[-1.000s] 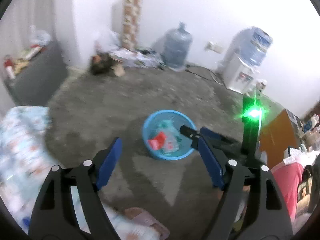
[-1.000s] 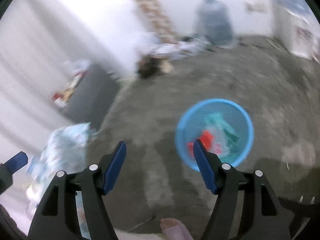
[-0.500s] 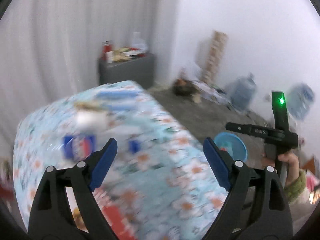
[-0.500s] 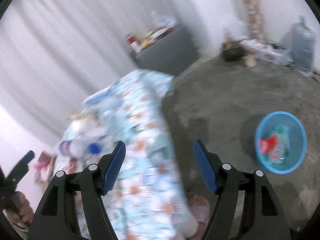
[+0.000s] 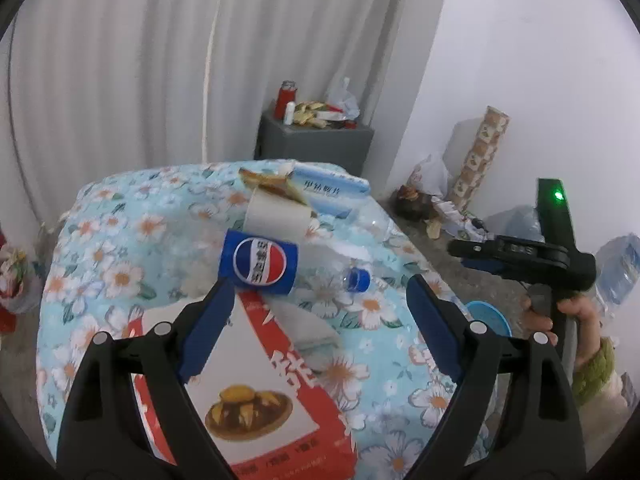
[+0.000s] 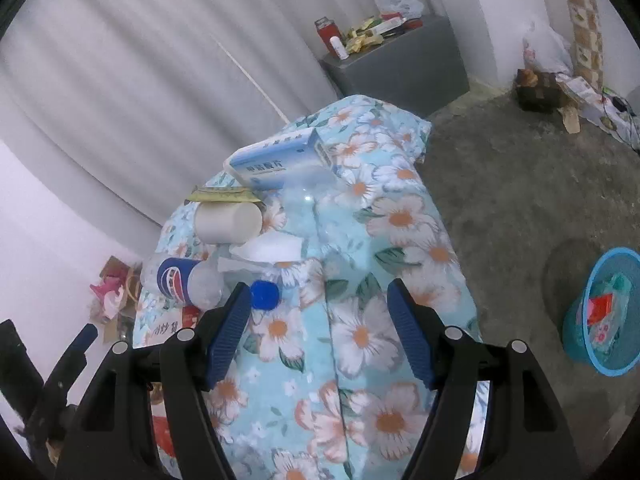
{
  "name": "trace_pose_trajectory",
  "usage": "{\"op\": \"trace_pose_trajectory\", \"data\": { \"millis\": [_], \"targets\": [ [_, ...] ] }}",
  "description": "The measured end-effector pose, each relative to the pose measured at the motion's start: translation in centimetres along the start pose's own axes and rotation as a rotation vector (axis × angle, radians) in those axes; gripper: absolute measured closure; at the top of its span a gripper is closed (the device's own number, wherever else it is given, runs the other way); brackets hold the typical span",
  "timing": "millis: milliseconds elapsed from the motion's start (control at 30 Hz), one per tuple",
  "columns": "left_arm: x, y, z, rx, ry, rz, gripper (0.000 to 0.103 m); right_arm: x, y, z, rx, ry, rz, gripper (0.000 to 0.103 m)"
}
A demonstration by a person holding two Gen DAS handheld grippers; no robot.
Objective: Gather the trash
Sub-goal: 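Move both tools back over the trash on the quilt, then grasp the clear plastic cup with the right tool while the left grasps the yellow wrapper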
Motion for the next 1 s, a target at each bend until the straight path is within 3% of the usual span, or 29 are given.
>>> {"op": "trace_pose_trajectory", "data": {
  "millis": [167, 333, 500, 667, 733, 833, 1000],
  "targets": [
    [-1.6, -0.9, 0.2, 0.019, -0.016, -0.018, 0.02, -1.8, -1.7, 1.1, 0.001, 0.02, 0.014, 0.034],
    [-5.6, -2.9, 1.6, 0.062, 0.005, -0.006, 0.02, -3.8, -3.7, 1.5, 0.006, 0.026, 0.017, 0.034],
    [-9.3, -7.3, 4.2, 0.115, 0.126, 0.098, 0.02, -5.7, -6.3, 2.0, 0.019, 0.053, 0.021, 0.034],
    [-11.8, -14.1, 7.7, 0.179, 0.328, 0.249, 0.026, -7.2, -9.7, 2.3, 0.047, 0.087, 0.044, 0.034],
    [-12.1, -16.3, 8.6, 0.166, 0.379, 0.286, 0.026, -7.5, -10.8, 2.6, 0.065, 0.107, 0.054, 0.034],
    [-12.2, -18.9, 9.3, 0.143, 0.402, 0.323, 0.028, -7.9, -12.4, 2.7, 0.094, 0.132, 0.069, 0.034],
    [-11.4, -22.4, 9.9, 0.112, 0.416, 0.392, 0.044, -8.1, -14.8, 2.6, 0.144, 0.16, 0.097, 0.034]
  ]
}}
Point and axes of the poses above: each gripper's, at about its wrist camera, not at the fingertips, and y roughly against the way its jaws point, z to its left, x to its underside, the point moved 3 cm from there along -y, roughly the way its jaws point, and after that the axes turned 3 degrees about y, right-handed, at the moved point
